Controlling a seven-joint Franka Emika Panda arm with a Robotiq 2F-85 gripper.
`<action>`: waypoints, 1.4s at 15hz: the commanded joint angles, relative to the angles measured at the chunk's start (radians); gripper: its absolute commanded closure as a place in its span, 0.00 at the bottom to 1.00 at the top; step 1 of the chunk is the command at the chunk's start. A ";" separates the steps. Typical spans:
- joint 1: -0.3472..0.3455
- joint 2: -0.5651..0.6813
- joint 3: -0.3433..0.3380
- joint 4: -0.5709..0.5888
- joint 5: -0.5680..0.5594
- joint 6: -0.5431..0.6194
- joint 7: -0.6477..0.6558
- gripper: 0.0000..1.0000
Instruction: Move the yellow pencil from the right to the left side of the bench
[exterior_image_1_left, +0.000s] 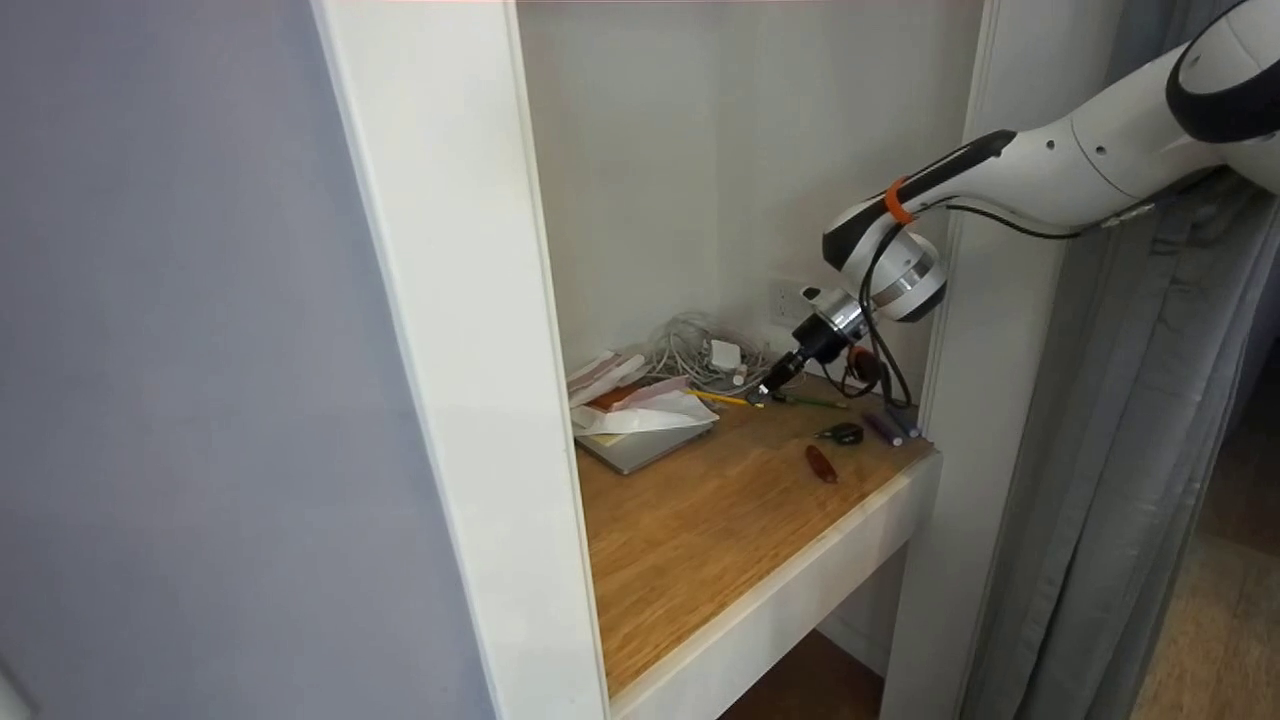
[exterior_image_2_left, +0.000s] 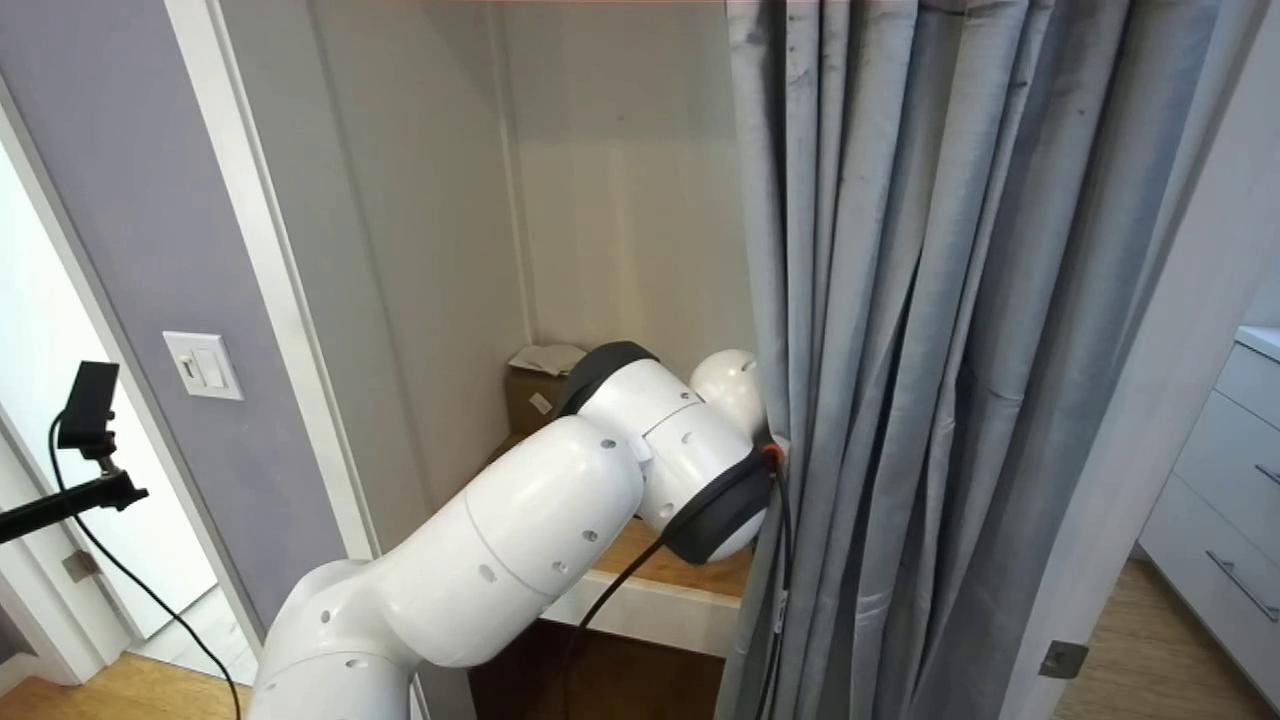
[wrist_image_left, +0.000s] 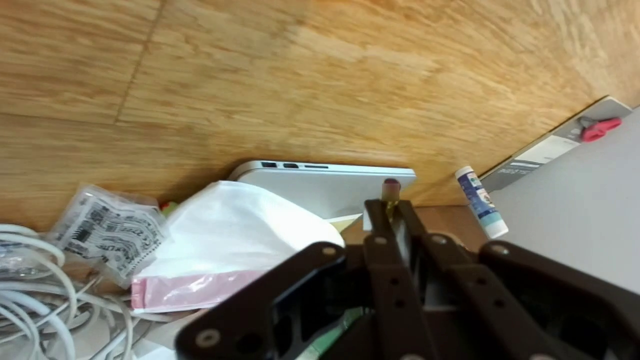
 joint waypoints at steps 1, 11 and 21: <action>0.042 -0.121 -0.017 -0.138 0.112 0.044 -0.037 0.92; 0.264 -0.195 -0.134 -0.158 0.304 -0.001 -0.084 0.92; 0.366 -0.190 -0.244 -0.217 0.277 0.003 -0.083 0.96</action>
